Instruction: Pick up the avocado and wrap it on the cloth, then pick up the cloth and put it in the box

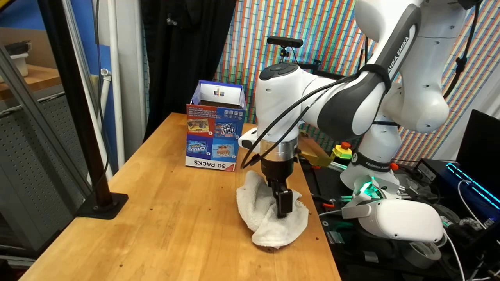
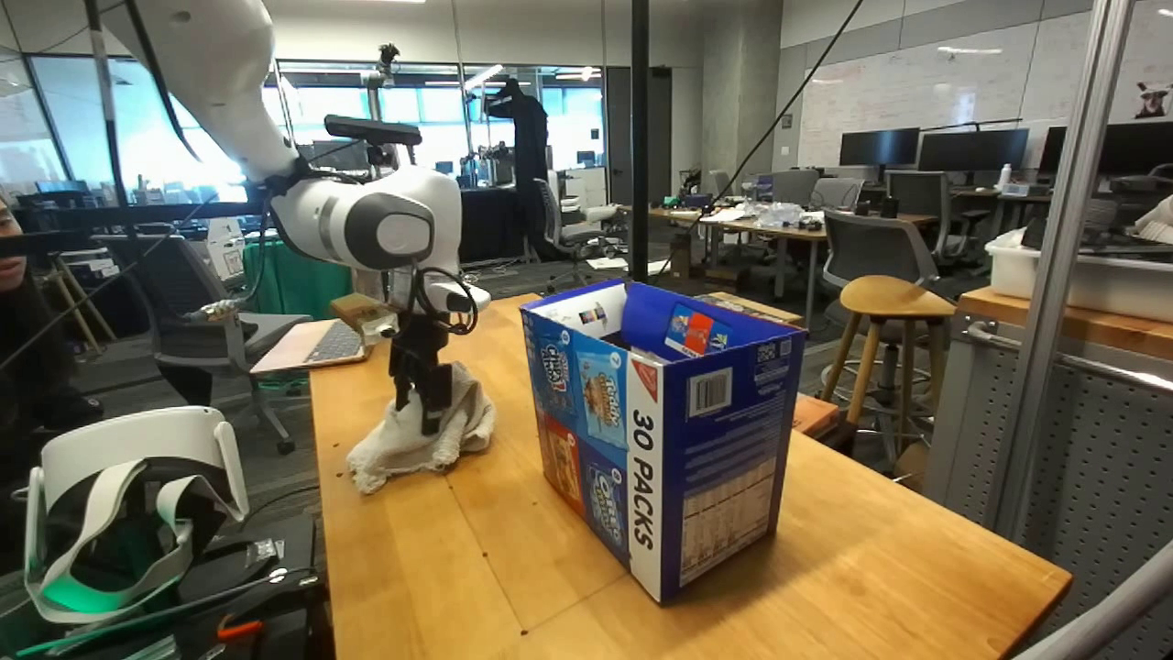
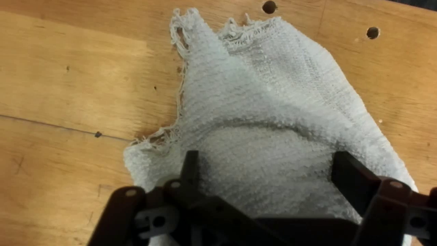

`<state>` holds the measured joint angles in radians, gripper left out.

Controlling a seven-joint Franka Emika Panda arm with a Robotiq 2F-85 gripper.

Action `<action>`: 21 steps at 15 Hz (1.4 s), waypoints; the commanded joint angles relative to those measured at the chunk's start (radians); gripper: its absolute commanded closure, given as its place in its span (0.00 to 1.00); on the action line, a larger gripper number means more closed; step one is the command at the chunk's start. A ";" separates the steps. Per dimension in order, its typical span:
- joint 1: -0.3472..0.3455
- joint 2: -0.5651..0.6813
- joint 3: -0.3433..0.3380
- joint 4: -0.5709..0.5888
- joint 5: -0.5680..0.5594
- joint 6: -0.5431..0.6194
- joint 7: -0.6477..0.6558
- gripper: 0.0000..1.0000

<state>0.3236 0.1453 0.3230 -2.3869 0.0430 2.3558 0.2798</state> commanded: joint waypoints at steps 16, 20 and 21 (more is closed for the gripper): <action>0.009 0.110 -0.040 0.037 -0.186 0.014 -0.049 0.43; 0.009 0.109 -0.045 0.042 -0.186 0.007 -0.054 0.71; 0.009 0.108 -0.048 0.042 -0.187 0.005 -0.055 0.77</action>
<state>0.3271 0.2313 0.2886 -2.3588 -0.1423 2.3580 0.2449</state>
